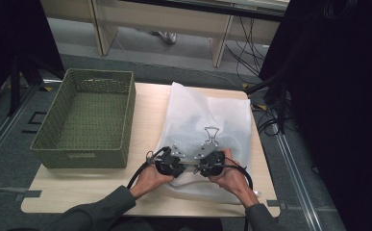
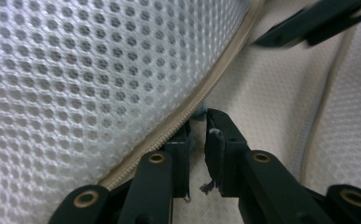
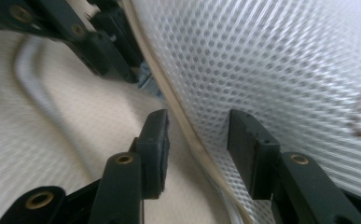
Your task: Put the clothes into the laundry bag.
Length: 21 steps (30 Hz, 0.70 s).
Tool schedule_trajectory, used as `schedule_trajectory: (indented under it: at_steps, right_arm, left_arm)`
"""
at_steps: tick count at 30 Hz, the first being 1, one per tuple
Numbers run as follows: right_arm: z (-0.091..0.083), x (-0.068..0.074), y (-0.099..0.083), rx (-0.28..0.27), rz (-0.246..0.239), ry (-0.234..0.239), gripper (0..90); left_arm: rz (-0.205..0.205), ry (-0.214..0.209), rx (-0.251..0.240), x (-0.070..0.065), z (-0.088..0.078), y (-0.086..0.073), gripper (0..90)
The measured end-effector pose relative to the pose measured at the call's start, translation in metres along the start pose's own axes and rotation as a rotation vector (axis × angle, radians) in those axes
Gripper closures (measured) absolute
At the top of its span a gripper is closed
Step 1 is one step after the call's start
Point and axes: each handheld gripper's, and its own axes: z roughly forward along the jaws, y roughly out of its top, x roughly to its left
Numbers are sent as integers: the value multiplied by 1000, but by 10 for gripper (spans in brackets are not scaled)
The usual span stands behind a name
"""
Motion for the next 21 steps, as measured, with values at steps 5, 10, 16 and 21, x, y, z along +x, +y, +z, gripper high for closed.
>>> schedule_trajectory:
  at_steps: [5, 10, 16, 21]
  right_arm:
    - [16, -5, -5, 46, 16, -15, 694]
    - [11, -16, -9, 29, 19, -8, 900]
    - [-2, -16, -6, -21, 31, 80, 900]
    - [-17, -14, -6, -67, 104, 147, 900]
  left_arm:
    - [-1, 3, 2, 3, 2, 2, 802]
    - [-22, 14, -22, 2, 7, 4, 838]
    - [1, 90, -62, 6, 12, 14, 856]
    - [-41, 129, -111, 13, 25, 24, 865]
